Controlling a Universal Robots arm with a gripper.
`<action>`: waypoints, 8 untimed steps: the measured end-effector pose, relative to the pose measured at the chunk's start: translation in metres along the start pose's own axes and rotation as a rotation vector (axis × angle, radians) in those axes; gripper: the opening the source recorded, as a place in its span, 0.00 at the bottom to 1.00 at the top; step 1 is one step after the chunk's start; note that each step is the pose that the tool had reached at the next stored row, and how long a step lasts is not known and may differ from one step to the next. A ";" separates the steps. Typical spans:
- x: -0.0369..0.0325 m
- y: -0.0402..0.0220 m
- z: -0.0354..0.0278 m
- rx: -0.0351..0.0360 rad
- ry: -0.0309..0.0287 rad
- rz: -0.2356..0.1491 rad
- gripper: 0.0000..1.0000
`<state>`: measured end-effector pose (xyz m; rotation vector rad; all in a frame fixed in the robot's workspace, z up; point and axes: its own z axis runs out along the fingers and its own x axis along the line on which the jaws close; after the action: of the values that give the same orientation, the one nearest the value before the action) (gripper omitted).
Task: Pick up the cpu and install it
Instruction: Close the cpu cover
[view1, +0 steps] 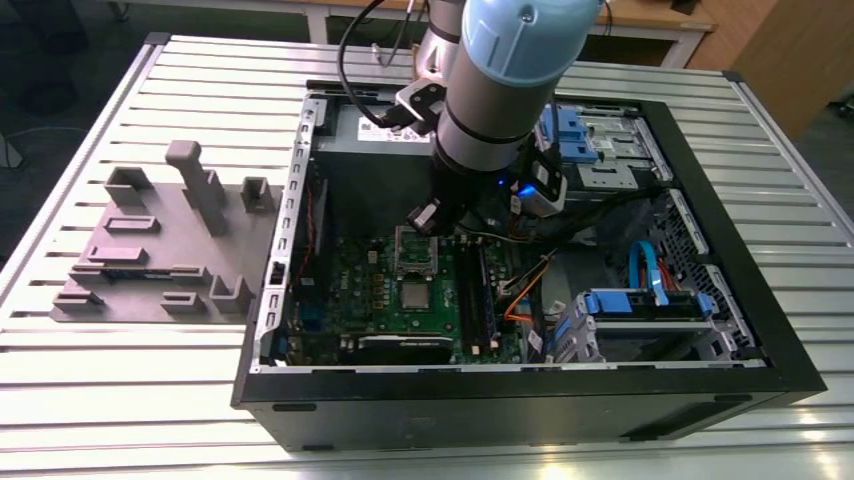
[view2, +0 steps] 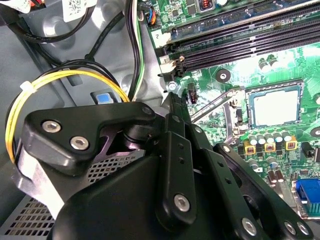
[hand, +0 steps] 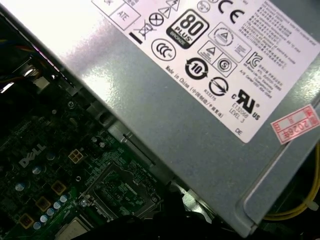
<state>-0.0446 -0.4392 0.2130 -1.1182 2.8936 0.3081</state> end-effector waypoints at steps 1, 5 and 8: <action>0.0000 0.0000 0.0000 0.0000 0.0000 0.000 0.10; 0.0000 0.0000 0.0000 0.0000 0.0000 0.000 0.10; 0.0000 0.0001 -0.0006 0.0001 0.0003 0.000 0.10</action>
<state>-0.0446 -0.4392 0.2136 -1.1182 2.8938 0.3078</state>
